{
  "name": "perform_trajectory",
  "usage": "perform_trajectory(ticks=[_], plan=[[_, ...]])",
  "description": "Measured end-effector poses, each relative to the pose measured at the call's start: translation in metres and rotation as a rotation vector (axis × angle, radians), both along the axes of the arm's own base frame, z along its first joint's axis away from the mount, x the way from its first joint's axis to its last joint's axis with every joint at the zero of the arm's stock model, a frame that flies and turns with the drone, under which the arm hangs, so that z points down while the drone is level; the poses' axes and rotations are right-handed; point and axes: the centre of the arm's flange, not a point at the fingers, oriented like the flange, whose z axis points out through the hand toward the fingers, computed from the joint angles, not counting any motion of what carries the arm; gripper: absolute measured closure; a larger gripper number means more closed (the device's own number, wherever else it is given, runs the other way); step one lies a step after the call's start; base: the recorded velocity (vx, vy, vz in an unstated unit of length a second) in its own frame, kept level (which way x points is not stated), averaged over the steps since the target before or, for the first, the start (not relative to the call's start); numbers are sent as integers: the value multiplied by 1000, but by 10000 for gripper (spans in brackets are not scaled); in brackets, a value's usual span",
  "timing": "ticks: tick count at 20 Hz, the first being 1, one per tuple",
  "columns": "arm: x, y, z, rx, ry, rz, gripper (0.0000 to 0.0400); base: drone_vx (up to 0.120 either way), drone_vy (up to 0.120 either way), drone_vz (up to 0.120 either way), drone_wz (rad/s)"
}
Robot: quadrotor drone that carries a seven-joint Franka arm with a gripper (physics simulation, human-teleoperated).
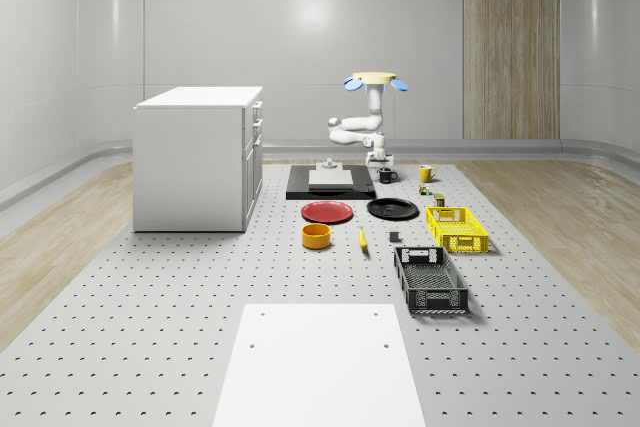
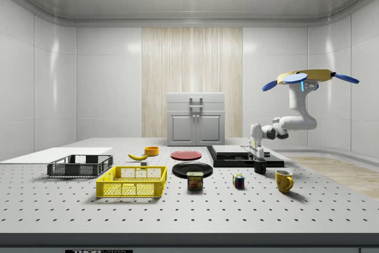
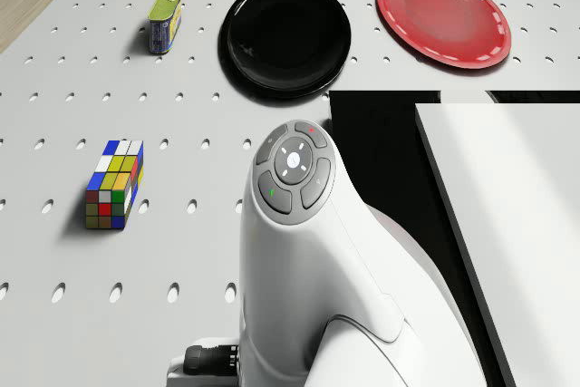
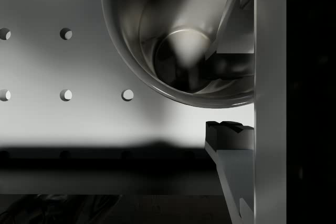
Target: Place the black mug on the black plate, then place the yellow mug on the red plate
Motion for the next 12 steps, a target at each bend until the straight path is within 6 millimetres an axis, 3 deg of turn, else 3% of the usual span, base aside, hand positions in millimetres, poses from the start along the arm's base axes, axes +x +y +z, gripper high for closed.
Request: perform_trajectory(ticks=[8, 12], plan=[[0, 0, -32, 0, 0, 0, 290, 0, 0, 0, 0], [0, 0, -50, 0, 0, 0, 290, 100, 0, 0, 0]])
